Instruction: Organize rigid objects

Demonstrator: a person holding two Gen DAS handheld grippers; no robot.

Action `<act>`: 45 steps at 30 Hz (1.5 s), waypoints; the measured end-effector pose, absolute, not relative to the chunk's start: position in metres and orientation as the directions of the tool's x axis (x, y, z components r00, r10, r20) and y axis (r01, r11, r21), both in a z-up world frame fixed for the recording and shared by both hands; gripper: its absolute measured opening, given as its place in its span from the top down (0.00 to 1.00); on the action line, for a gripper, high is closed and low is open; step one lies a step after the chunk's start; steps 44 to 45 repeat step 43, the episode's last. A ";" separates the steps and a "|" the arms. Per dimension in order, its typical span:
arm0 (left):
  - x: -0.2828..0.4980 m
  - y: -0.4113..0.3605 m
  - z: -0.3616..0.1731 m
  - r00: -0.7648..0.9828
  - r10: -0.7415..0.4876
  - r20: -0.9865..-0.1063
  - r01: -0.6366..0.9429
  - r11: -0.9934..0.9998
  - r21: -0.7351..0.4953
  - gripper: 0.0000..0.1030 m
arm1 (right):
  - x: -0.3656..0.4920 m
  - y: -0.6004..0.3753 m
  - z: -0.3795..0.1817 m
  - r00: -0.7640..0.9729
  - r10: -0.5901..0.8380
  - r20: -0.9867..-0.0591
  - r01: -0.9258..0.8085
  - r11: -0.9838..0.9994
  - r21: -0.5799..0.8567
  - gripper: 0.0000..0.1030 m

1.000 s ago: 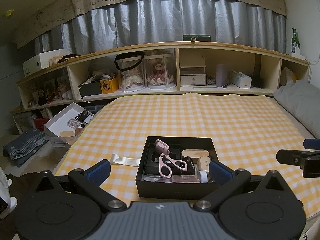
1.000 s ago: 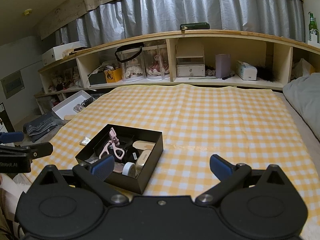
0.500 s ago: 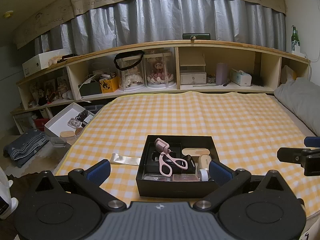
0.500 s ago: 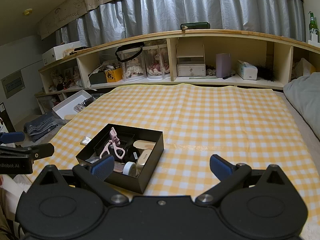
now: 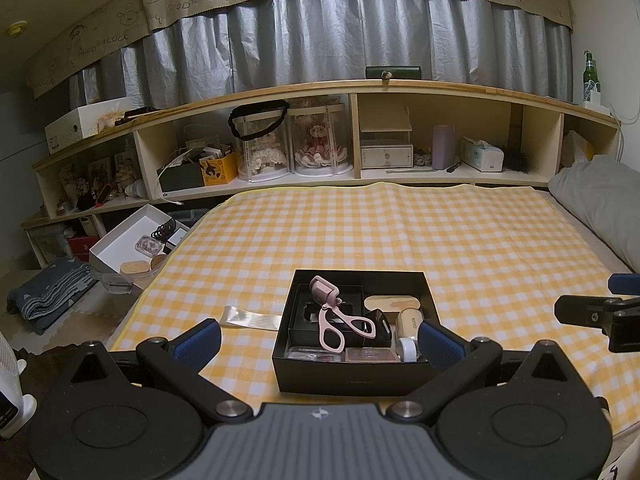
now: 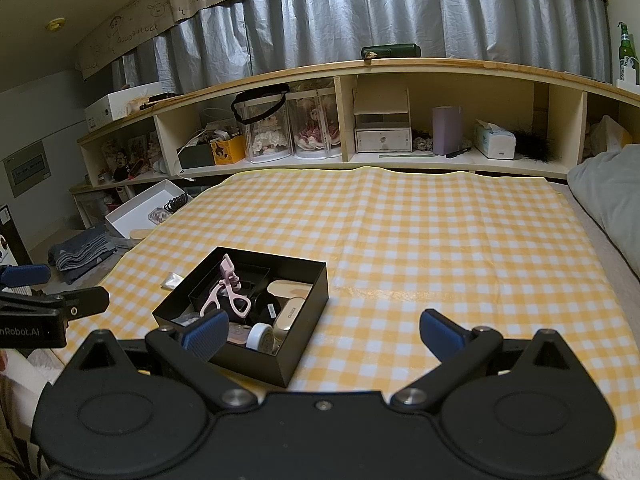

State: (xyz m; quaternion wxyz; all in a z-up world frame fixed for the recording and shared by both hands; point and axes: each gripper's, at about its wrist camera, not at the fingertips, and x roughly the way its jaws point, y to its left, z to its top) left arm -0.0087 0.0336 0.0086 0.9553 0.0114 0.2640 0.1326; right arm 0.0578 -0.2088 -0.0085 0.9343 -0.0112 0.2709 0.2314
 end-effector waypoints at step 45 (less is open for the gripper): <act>-0.012 0.038 0.004 0.820 0.261 -0.510 -0.251 0.964 0.091 0.00 | 0.057 -0.207 -0.008 0.746 0.425 -0.513 -0.436 0.894 0.106 0.00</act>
